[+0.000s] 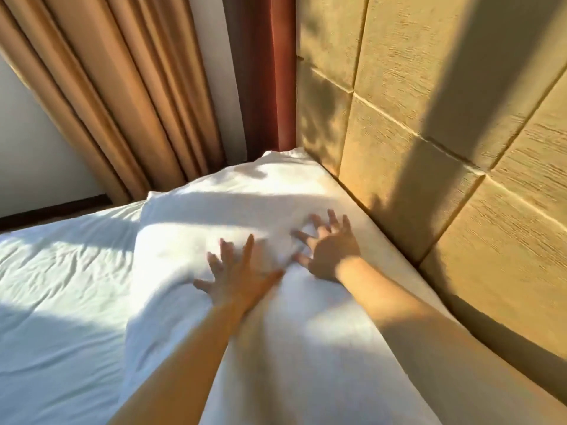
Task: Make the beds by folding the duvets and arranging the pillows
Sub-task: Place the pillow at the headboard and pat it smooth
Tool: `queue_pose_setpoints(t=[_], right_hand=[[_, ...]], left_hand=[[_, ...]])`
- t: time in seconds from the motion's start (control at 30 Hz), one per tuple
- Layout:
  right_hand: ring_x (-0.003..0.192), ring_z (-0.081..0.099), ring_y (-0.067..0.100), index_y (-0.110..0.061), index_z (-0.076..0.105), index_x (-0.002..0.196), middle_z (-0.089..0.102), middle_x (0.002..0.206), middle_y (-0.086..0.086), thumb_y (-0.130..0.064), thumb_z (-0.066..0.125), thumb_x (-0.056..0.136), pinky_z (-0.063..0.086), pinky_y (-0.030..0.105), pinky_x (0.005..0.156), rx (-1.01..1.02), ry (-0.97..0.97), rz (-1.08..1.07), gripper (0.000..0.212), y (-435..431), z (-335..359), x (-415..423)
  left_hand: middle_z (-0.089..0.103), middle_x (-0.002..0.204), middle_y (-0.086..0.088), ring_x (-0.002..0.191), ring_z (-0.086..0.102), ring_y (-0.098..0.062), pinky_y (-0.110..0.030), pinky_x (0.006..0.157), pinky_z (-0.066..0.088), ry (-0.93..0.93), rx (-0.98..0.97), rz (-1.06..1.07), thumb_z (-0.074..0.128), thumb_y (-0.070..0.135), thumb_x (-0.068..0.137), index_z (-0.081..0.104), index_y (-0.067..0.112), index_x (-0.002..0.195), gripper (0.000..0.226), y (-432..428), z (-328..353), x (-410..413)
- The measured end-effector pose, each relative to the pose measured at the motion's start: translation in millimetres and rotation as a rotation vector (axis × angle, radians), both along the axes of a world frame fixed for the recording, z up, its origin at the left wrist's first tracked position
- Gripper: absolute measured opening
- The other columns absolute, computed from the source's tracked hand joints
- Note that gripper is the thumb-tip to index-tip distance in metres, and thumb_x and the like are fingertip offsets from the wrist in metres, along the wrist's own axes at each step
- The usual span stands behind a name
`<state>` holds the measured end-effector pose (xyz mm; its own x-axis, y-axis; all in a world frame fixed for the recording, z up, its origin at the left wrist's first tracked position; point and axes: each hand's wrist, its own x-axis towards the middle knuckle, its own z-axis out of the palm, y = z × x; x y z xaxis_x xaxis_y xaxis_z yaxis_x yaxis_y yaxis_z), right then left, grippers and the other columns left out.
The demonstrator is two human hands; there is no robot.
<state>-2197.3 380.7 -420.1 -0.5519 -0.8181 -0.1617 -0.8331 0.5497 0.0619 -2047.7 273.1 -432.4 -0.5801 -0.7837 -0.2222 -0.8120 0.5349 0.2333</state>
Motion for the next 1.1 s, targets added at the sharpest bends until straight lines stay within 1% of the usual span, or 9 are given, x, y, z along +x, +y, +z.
queue_pose_setpoints(t=[0.1, 0.17, 0.4, 0.53, 0.67, 0.73, 0.9, 1.03, 1.1], right_hand=[[0.123, 0.049, 0.043, -0.040, 0.062, 0.120, 0.056, 0.133, 0.012, -0.070, 0.010, 0.089, 0.035, 0.065, 0.097, -0.095, -0.019, 0.007, 0.067, 6.9, -57.8, 0.5], [0.116, 0.056, 0.043, -0.036, 0.067, 0.112, 0.063, 0.123, 0.012, -0.070, 0.019, 0.086, 0.038, 0.065, 0.093, -0.130, -0.056, 0.007, 0.064, 10.4, -79.9, 4.5], [0.146, 0.007, 0.026, -0.047, 0.015, 0.145, 0.012, 0.159, -0.003, -0.081, -0.037, 0.041, 0.002, 0.049, 0.116, 0.009, -0.122, -0.009, 0.122, 46.4, -61.7, 15.7], [0.145, 0.015, 0.021, -0.045, 0.028, 0.143, 0.023, 0.155, -0.007, -0.082, -0.014, 0.068, 0.002, 0.044, 0.114, -0.027, -0.121, -0.038, 0.093, 99.3, -50.2, 51.8], [0.124, 0.053, 0.027, -0.034, 0.060, 0.122, 0.059, 0.130, -0.003, -0.064, -0.001, 0.091, 0.037, 0.053, 0.101, -0.040, -0.070, -0.140, 0.074, 164.2, -48.5, 105.5], [0.126, 0.051, 0.025, -0.036, 0.057, 0.125, 0.056, 0.133, -0.005, -0.061, 0.009, 0.093, 0.035, 0.052, 0.103, 0.001, -0.049, -0.196, 0.063, 200.2, -52.2, 137.0], [0.122, 0.055, 0.024, -0.029, 0.063, 0.121, 0.062, 0.127, -0.003, -0.060, 0.008, 0.094, 0.022, 0.048, 0.103, 0.013, -0.020, -0.323, 0.068, 286.6, -60.0, 216.1], [0.141, 0.028, 0.020, -0.029, 0.039, 0.142, 0.036, 0.150, -0.004, -0.069, -0.012, 0.084, 0.019, 0.050, 0.113, 0.169, -0.155, -0.363, 0.087, 349.1, -51.8, 278.9], [0.145, 0.012, 0.017, -0.030, 0.023, 0.148, 0.017, 0.157, -0.008, -0.062, 0.006, 0.092, 0.007, 0.045, 0.116, 0.289, -0.271, -0.409, 0.067, 367.1, -35.4, 299.7]], left_hand=[[-0.012, 0.157, 0.003, 0.145, -0.012, -0.029, -0.069, 0.105, -0.001, -0.048, -0.035, -0.019, 0.037, 0.086, 0.067, 0.002, 0.056, 0.138, 0.084, 4.1, -35.3, 5.2], [-0.012, 0.157, 0.005, 0.145, -0.013, -0.028, -0.068, 0.107, -0.001, -0.099, -0.062, -0.028, 0.035, 0.087, 0.067, 0.001, 0.056, 0.140, 0.085, 5.1, -45.9, 9.1], [-0.006, 0.158, 0.008, 0.145, -0.010, -0.030, -0.071, 0.105, 0.000, -0.214, 0.075, -0.110, 0.037, 0.084, 0.071, 0.010, 0.050, 0.144, 0.085, 56.5, -26.5, 32.8], [0.011, 0.156, 0.007, 0.144, 0.000, -0.028, -0.070, 0.103, 0.002, -0.213, 0.032, -0.198, 0.039, 0.080, 0.074, 0.024, 0.045, 0.141, 0.077, 110.4, -13.2, 71.4], [0.058, 0.129, 0.001, 0.126, 0.047, -0.037, -0.067, 0.093, 0.015, -0.108, -0.068, -0.306, 0.037, 0.078, 0.064, 0.062, 0.046, 0.112, 0.063, 174.3, -9.9, 123.3], [0.070, 0.107, -0.002, 0.107, 0.063, -0.037, -0.066, 0.087, 0.021, -0.068, -0.069, -0.359, 0.034, 0.078, 0.052, 0.073, 0.039, 0.093, 0.068, 207.0, -13.5, 150.3], [0.068, 0.112, -0.003, 0.113, 0.059, -0.035, -0.068, 0.091, 0.020, -0.057, -0.047, -0.523, 0.037, 0.070, 0.057, 0.071, 0.033, 0.096, 0.064, 272.0, -29.2, 218.7], [0.071, 0.100, -0.003, 0.108, 0.061, -0.033, -0.067, 0.095, 0.021, -0.172, 0.026, -0.628, 0.048, 0.059, 0.057, 0.075, 0.027, 0.084, 0.050, 312.4, -34.5, 264.3], [0.070, 0.095, -0.001, 0.108, 0.055, -0.031, -0.070, 0.094, 0.027, -0.237, 0.036, -0.730, 0.049, 0.057, 0.061, 0.075, 0.026, 0.083, 0.046, 327.6, -15.2, 282.4]])
